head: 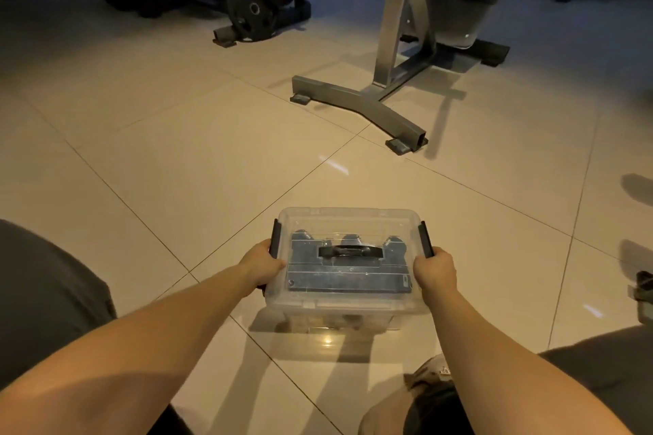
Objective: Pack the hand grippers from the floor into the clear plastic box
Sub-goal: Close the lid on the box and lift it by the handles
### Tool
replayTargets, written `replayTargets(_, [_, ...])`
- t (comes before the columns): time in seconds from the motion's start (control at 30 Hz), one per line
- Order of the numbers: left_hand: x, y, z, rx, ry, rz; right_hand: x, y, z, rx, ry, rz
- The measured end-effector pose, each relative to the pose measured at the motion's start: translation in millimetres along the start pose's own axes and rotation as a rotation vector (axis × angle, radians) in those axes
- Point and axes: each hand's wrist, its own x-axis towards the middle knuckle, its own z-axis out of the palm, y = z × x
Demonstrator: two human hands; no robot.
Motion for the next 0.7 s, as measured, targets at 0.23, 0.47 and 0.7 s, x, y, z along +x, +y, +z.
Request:
replayTargets(0.23, [2,-22,-79,-0.194,0.129,-0.019,-32,-58,58,0.004,-0.029,-0.114])
replayTargets(0.47, [-40,-43,-231,-0.239,0.504,-0.018,-85,-206,146,0.010,-0.182,-0.375])
replayTargets(0.7, [-78,-72,-393,-0.295,0.717,-0.044,-156,-372,236,0.077,-0.445,-0.580])
